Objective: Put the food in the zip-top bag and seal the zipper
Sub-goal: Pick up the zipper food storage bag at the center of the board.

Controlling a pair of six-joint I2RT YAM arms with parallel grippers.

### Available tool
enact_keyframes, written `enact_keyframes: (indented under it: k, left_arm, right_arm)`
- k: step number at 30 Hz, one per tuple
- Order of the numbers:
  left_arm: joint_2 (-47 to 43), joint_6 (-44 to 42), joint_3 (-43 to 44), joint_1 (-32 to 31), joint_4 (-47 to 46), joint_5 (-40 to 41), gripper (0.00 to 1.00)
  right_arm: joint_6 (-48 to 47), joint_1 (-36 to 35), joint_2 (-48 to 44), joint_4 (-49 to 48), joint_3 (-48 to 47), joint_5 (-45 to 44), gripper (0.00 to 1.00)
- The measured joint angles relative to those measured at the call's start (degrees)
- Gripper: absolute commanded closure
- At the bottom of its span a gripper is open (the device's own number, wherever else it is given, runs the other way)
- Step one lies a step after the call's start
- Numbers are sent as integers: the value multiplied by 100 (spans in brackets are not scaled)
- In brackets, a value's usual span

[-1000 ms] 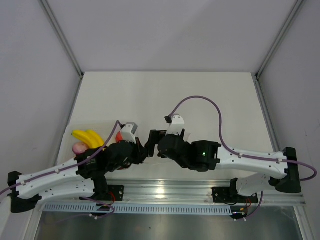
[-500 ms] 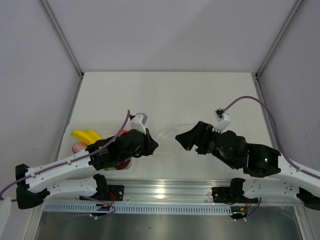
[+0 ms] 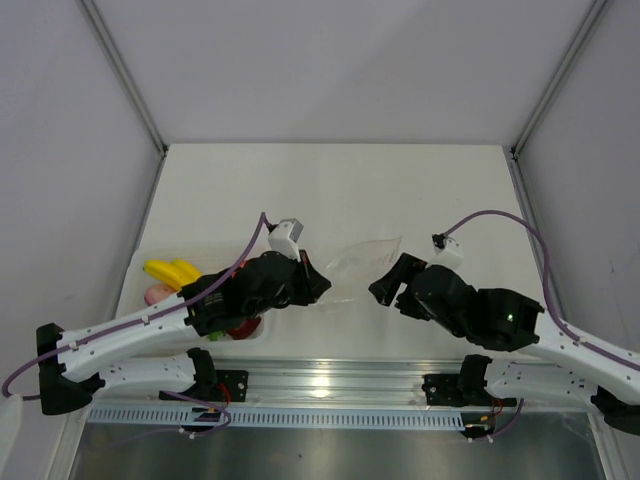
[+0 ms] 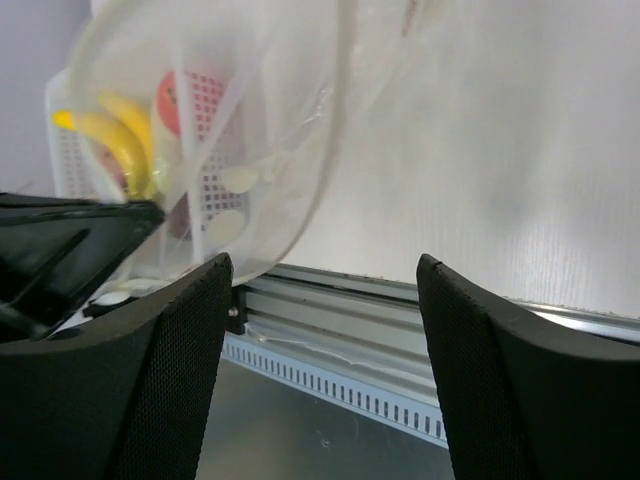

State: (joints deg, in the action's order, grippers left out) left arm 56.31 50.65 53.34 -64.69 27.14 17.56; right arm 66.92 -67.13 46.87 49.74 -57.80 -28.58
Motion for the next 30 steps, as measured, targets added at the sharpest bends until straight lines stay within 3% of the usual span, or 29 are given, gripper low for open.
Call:
enact_keyframes:
  k: [5,11,13,14,15,16,18,20,21,25,30]
  left_arm:
    - [15,140,-9,0,-227,-63,99]
    - [101,164,-9,0,-382,-184,100]
    - [120,160,-9,0,-479,-260,99]
    - [129,160,-15,0,-529,-297,99]
    - [131,157,-20,4,-570,-330,89]
    - [129,138,-35,11,-614,-372,72]
    - [129,72,-94,42,-734,-476,49]
    - [107,26,-203,87,-898,-595,39]
    - [94,7,-254,111,-931,-651,27]
    - [-37,-118,-380,168,-911,-752,11]
    - [-796,-319,-431,542,-433,-627,10]
  right_arm:
    - [0,378,20,-188,442,184,33]
    - [-125,765,129,-579,649,522,60]
    - [-184,776,197,-693,649,570,77]
    - [-247,780,225,-748,649,595,96]
    - [-319,791,256,-782,647,614,100]
    - [-358,798,293,-791,629,634,100]
    - [-446,802,391,-726,533,632,100]
    - [-636,804,542,-540,291,573,100]
    - [-761,804,625,-402,105,518,100]
    - [-1276,802,876,83,-693,149,100]
    - [-1993,813,1410,938,-1775,-457,100]
